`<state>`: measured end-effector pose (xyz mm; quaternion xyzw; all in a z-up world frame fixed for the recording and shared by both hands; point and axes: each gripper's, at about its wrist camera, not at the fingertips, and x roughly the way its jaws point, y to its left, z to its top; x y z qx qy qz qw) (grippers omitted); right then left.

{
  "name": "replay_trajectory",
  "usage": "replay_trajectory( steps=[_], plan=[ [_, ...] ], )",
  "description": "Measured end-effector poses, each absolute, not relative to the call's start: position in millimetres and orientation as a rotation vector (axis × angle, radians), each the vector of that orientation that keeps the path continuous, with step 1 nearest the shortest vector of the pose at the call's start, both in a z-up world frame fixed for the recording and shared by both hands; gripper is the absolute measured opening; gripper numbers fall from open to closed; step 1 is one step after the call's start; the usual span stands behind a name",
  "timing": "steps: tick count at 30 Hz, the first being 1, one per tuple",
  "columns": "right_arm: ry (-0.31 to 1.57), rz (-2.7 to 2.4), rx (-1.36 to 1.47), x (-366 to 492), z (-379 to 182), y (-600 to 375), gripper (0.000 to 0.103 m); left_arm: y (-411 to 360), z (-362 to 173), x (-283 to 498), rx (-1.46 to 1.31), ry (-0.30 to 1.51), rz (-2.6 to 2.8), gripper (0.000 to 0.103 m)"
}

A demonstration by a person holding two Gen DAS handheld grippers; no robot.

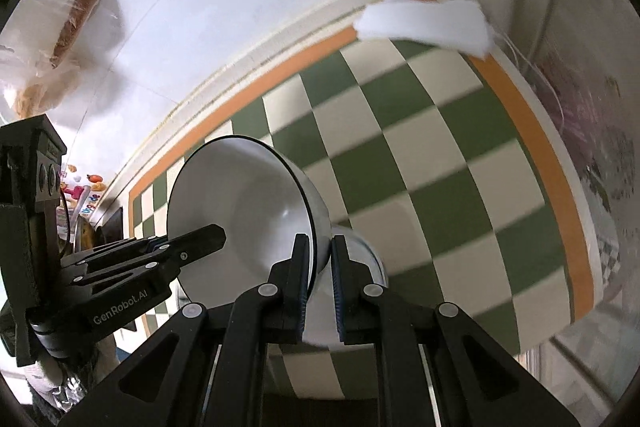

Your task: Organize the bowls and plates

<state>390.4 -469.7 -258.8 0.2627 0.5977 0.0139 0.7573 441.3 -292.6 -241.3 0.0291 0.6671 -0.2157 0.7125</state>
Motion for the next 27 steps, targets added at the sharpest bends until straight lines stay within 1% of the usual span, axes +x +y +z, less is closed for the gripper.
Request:
replay_trajectory(
  steps=[6, 12, 27],
  plan=[
    [1.354, 0.013, 0.613, 365.4, -288.3, -473.5, 0.012, -298.3, -265.9, 421.2, 0.097, 1.532, -0.48, 0.01],
    [1.39, 0.008, 0.632, 358.7, -312.2, -474.1, 0.012, -301.2, -286.9, 413.1, 0.119, 1.568, -0.461, 0.01],
    [1.43, 0.018, 0.66, 363.9, -334.9, -472.2, 0.013, -300.7, -306.0, 413.6, 0.144, 1.596, -0.424, 0.01]
  ],
)
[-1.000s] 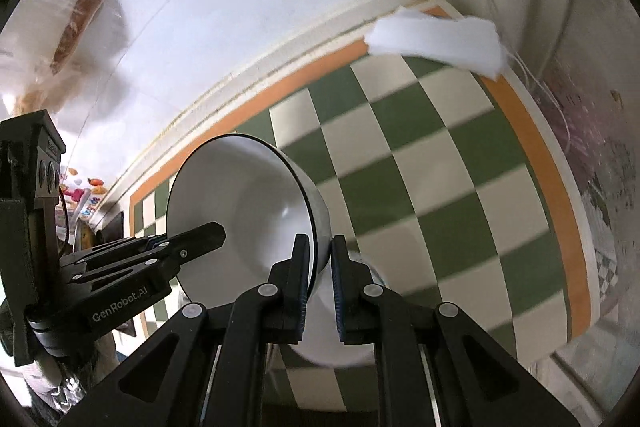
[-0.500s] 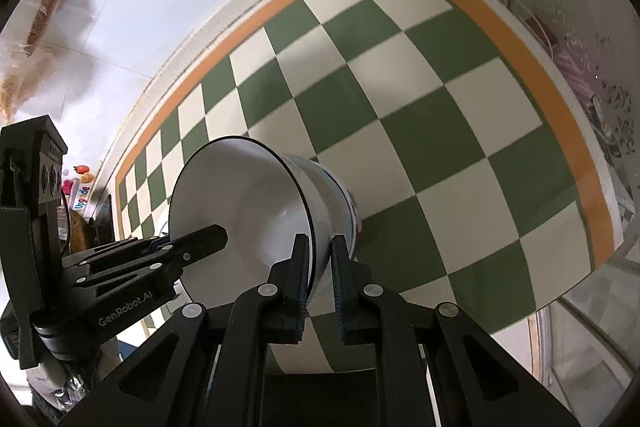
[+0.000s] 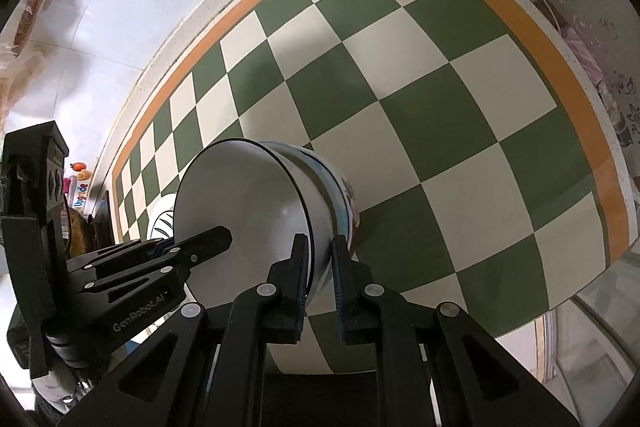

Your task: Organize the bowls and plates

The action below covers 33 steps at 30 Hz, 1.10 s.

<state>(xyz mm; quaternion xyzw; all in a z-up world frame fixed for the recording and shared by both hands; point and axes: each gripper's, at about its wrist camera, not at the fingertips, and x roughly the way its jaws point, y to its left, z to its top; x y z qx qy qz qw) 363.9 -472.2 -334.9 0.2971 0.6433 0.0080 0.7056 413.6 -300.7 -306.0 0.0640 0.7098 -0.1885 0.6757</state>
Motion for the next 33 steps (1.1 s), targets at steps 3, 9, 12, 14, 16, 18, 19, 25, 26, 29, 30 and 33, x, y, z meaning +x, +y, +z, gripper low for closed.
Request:
replay_trajectory(
  steps=[3, 9, 12, 14, 16, 18, 19, 25, 26, 29, 30, 33],
  plan=[
    [1.434, 0.02, 0.669, 364.5, -338.3, -473.3, 0.013, -302.9, -306.4, 414.5, 0.154, 1.59, -0.422, 0.01],
    [1.441, 0.017, 0.697, 365.9, -340.7, -475.4, 0.016, -303.1, -308.2, 417.7, 0.145, 1.595, -0.425, 0.011],
    [1.447, 0.01, 0.694, 367.1, -340.5, -474.3, 0.016, -302.8, -308.3, 419.3, 0.143, 1.605, -0.427, 0.011],
    [1.445, 0.004, 0.698, 367.7, -340.0, -474.5, 0.016, -302.7, -307.4, 419.0, 0.148, 1.606, -0.429, 0.011],
    [1.441, -0.001, 0.707, 366.9, -339.7, -475.6, 0.016, -302.2, -306.5, 418.7, 0.15, 1.608, -0.431, 0.011],
    [1.441, -0.002, 0.708, 367.2, -338.5, -475.8, 0.017, -300.8, -305.0, 418.5, 0.149, 1.61, -0.432, 0.012],
    [1.44, -0.004, 0.708, 367.3, -337.4, -475.7, 0.017, -300.1, -304.4, 418.2, 0.15, 1.61, -0.431, 0.013],
    [1.418, -0.001, 0.705, 364.1, -326.7, -475.3, 0.017, -295.3, -298.7, 413.1, 0.159, 1.607, -0.438, 0.013],
    [1.411, -0.004, 0.696, 363.3, -322.7, -474.7, 0.017, -294.7, -297.0, 412.2, 0.159, 1.604, -0.44, 0.013],
    [1.391, -0.01, 0.661, 360.2, -307.9, -473.1, 0.017, -291.5, -284.8, 407.7, 0.16, 1.581, -0.443, 0.013],
    [1.384, -0.009, 0.648, 358.4, -302.3, -471.8, 0.018, -289.9, -277.0, 405.2, 0.161, 1.566, -0.446, 0.013],
    [1.362, -0.011, 0.598, 350.9, -281.4, -467.1, 0.032, -284.8, -253.5, 398.3, 0.155, 1.526, -0.456, 0.013]
  ],
)
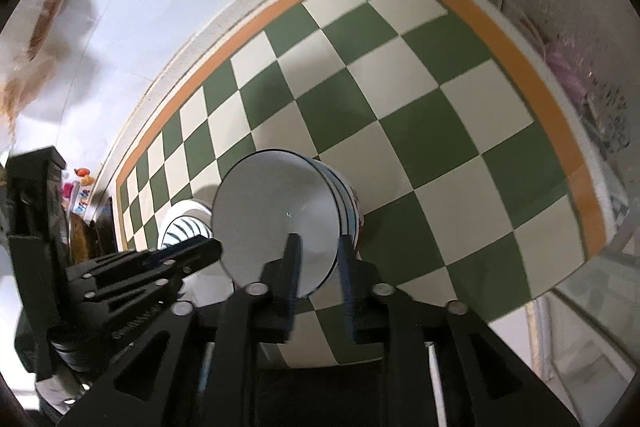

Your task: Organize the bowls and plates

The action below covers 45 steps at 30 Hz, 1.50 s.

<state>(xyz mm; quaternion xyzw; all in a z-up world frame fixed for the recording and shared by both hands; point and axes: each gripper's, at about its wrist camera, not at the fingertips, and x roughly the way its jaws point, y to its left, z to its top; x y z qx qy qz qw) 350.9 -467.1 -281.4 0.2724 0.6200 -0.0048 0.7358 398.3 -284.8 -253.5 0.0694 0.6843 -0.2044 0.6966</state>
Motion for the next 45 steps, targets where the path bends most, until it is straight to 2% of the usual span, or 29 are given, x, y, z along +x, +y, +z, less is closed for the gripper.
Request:
replay_trajectory(
  steps=[4, 6, 10, 13, 15, 17, 24, 29, 39, 45],
  plan=[
    [1.33, -0.001, 0.538, 338.3, -250.8, -458.2, 0.037, -275.2, -219.7, 388.9, 0.149, 1.463, -0.466, 0.016],
    [1.32, 0.007, 0.514, 332.9, -237.7, -453.1, 0.048, -270.5, -207.7, 385.4, 0.144, 1.44, -0.466, 0.019],
    [1.292, 0.009, 0.469, 322.2, -212.6, -443.8, 0.059, -261.3, -186.8, 375.9, 0.14, 1.412, -0.481, 0.029],
    [1.276, 0.015, 0.445, 317.3, -198.9, -437.1, 0.071, -256.6, -175.5, 369.6, 0.145, 1.393, -0.49, 0.047],
    [1.266, 0.018, 0.434, 314.4, -192.4, -435.0, 0.082, -254.3, -169.8, 366.9, 0.135, 1.385, -0.503, 0.074],
    [1.261, 0.022, 0.429, 311.6, -188.0, -433.8, 0.086, -252.8, -165.0, 364.7, 0.136, 1.371, -0.505, 0.081],
    [1.263, 0.015, 0.452, 307.5, -189.9, -438.8, 0.094, -252.0, -168.4, 365.7, 0.118, 1.38, -0.501, 0.089],
    [1.272, 0.006, 0.482, 314.1, -209.9, -450.2, 0.095, -257.8, -189.9, 376.5, 0.098, 1.419, -0.499, 0.089],
    [1.323, 0.062, 0.748, 339.7, -312.0, -485.7, 0.096, -274.8, -269.3, 425.8, 0.025, 1.547, -0.455, 0.089],
    [1.376, 0.104, 0.867, 351.0, -374.4, -492.8, 0.096, -286.5, -325.3, 450.7, -0.015, 1.691, -0.444, 0.089]
  ],
)
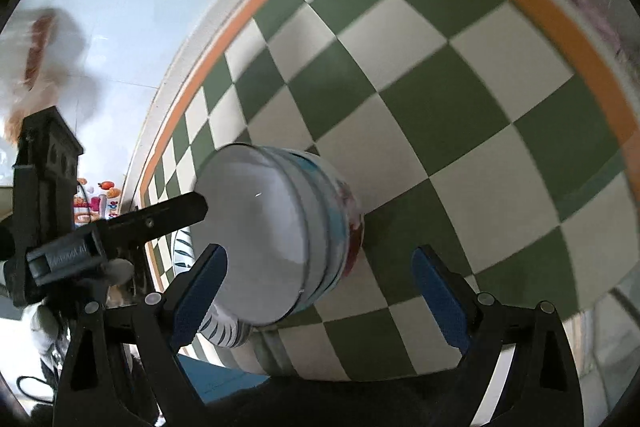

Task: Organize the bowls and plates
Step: 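Grasp the bowl stack rim with both grippers and lift it, then carry the bowl stack with both grippers over the plate stack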

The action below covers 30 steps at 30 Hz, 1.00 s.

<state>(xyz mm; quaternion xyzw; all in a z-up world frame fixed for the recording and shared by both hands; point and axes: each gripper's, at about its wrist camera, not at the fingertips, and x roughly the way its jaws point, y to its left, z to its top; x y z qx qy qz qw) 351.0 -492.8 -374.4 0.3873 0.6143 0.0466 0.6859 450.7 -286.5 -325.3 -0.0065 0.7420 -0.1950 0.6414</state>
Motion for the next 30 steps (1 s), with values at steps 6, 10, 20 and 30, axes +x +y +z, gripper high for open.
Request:
replay_trajectory(
  steps=[6, 10, 20, 30],
  plan=[
    [1.401, 0.169, 0.952, 356.1, -411.7, -486.0, 0.095, -296.4, -363.6, 450.2, -0.039, 1.815, -0.499, 0.076],
    [1.432, 0.199, 0.977, 358.4, -432.2, -478.1, 0.083, -301.6, -374.7, 445.3, -0.088, 1.843, -0.562, 0.06],
    [1.388, 0.221, 0.977, 361.3, -437.4, -463.6, 0.057, -297.5, -366.3, 433.3, -0.085, 1.756, -0.579, 0.058],
    [1.348, 0.252, 0.873, 387.0, -419.6, -455.8, 0.057, -286.2, -346.6, 441.5, -0.082, 1.674, -0.567, 0.055]
  ],
)
